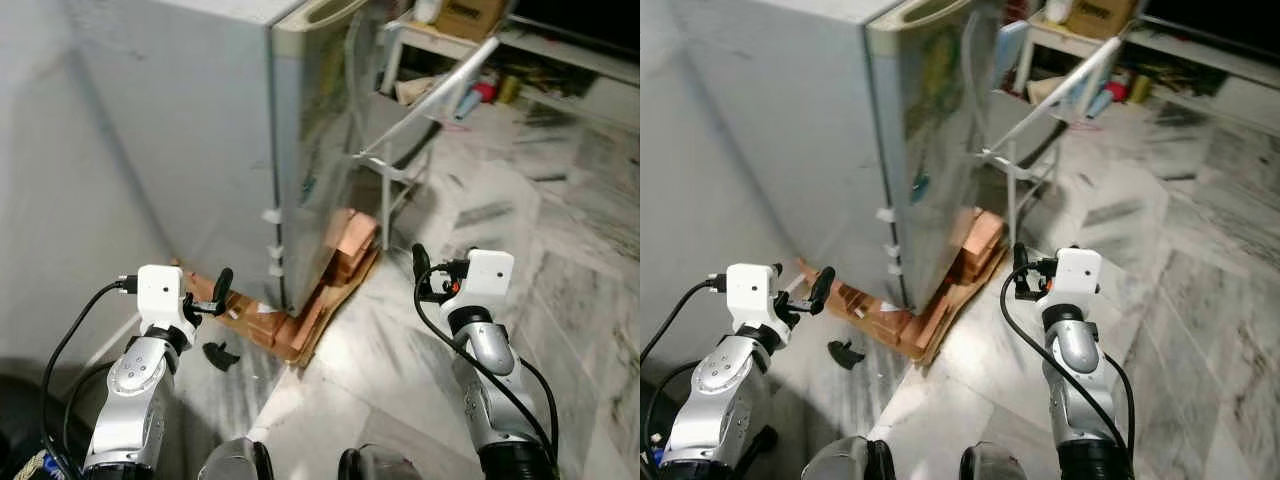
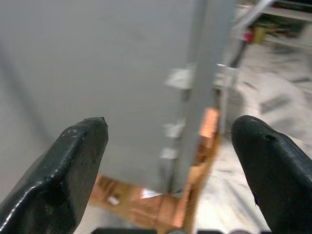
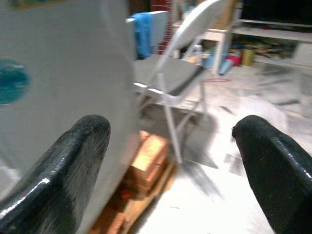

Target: Restocking fridge

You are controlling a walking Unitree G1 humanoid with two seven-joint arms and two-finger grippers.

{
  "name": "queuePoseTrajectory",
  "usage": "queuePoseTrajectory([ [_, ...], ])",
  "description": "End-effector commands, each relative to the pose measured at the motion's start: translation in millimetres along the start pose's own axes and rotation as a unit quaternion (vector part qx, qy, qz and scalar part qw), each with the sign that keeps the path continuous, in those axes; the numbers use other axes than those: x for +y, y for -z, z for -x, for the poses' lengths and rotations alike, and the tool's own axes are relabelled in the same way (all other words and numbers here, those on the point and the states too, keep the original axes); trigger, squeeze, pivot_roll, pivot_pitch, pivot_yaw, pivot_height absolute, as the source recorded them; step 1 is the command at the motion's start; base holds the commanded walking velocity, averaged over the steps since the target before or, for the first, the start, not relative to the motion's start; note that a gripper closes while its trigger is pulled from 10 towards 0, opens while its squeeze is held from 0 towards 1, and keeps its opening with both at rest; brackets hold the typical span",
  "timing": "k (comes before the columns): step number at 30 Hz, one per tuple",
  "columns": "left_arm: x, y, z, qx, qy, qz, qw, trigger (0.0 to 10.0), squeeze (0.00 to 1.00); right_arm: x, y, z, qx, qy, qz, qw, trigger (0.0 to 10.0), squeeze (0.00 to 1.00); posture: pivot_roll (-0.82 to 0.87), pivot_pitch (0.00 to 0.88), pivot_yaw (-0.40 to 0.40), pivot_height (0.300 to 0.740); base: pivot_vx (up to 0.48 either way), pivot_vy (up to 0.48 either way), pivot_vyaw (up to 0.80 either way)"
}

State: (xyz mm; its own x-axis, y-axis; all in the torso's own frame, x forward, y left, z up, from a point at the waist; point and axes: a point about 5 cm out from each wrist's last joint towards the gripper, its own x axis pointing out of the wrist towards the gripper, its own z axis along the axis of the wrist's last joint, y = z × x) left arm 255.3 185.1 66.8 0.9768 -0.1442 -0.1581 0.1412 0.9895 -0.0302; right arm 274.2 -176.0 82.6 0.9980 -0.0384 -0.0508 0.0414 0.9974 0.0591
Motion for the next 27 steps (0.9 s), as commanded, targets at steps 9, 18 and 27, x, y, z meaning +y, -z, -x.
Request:
queuePoseTrajectory([
  [9, -5.1, -4.0, -2.6, -0.011, 0.002, 0.015, 1.0, 10.0, 0.0, -3.9, -1.7, 0.7, 0.0, 0.008, 0.001, 1.0, 10.0, 0.0, -0.01, 0.101, -0.025, 0.74, 0.0, 0.0, -0.8],
  [18, -3.4, -2.3, -2.1, -0.007, -0.002, 0.013, 1.0, 10.0, 0.0, -3.7, -1.7, 0.1, 0.001, 0.008, 0.002, 1.0, 10.0, 0.0, -0.01, 0.104, -0.029, 0.74, 0.0, 0.208, -0.61],
  [27, -6.2, -3.6, -5.4, -0.009, 0.003, 0.011, 1.0, 10.0, 0.0, -5.6, -7.9, -2.4, -0.012, 0.013, 0.021, 1.0, 10.0, 0.0, -0.02, 0.111, -0.029, 0.74, 0.0, 0.442, 0.0],
])
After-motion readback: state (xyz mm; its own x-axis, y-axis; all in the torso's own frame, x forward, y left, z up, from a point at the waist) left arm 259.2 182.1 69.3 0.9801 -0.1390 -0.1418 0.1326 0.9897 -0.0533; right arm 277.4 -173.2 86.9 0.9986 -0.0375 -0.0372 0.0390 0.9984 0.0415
